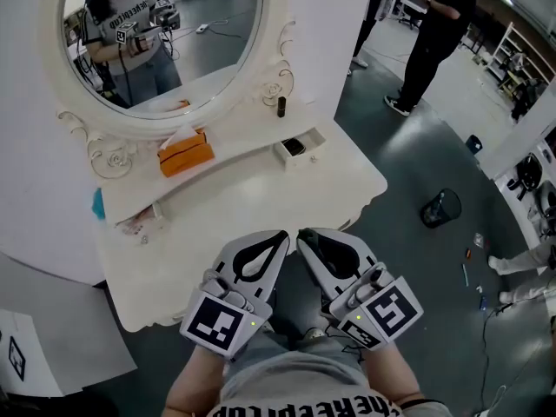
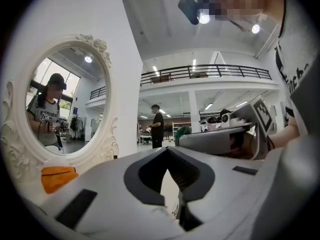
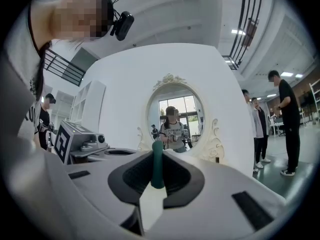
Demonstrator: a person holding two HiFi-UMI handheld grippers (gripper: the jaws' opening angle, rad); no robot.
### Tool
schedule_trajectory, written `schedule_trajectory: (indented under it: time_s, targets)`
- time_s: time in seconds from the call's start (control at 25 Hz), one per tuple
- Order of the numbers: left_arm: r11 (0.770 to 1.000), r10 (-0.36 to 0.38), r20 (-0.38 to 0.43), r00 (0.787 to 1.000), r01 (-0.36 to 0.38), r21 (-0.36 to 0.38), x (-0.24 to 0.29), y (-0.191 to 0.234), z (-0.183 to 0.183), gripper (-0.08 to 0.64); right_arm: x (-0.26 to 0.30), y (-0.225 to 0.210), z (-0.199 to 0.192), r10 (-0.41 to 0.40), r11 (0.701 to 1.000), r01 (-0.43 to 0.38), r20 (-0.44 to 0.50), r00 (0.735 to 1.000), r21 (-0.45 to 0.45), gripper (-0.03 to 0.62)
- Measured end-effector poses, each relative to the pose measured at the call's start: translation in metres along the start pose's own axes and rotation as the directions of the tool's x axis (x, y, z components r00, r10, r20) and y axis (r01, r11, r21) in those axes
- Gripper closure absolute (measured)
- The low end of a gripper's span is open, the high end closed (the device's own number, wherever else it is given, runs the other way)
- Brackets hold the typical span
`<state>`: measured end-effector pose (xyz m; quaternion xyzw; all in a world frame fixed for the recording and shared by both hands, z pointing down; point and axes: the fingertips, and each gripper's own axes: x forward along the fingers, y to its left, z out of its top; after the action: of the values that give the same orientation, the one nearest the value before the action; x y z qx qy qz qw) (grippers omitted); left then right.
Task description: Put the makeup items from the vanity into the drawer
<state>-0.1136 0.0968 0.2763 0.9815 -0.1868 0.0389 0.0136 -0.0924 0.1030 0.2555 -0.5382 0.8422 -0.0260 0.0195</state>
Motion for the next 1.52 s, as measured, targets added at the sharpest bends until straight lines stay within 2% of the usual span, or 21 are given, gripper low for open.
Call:
schedule_trajectory:
  time_s: [0.36,0.64,0.8,1.08,1.52]
  targets:
    - [0.999,-0.034,0.008,0.999,0.034,0.01,-0.012,0.01,-0.006,0.546,0.006,0.008,-0.009,-0.054,0.997,0.053,0.014,0.998,0.048,0.532]
    - [0.998,-0.066,0.016,0.998,0.066,0.001,-0.008,0.011,-0.007,0.546,0.002,0.002,-0.007,-0.1,0.994,0.1,0.005,0.995,0.04,0.531]
    - [0.998,-0.057,0.021,0.998,0.057,0.004,-0.004,0.016,-0.005,0.546,0.003,-0.007,-0.005,-0.111,0.993,0.11,0.004,0.994,0.03,0.531]
    - [1.0,-0.003,0.02,1.0,0.003,0.007,0.014,0.03,-0.004,0.546,0.015,-0.03,-0.003,-0.07,0.997,0.07,0.003,0.998,0.032,0.531]
    - [0.996,0.09,0.018,0.996,-0.09,-0.009,0.075,0.046,0.006,0.546,0.036,-0.092,0.004,0.047,0.999,-0.047,-0.018,0.999,0.021,0.531]
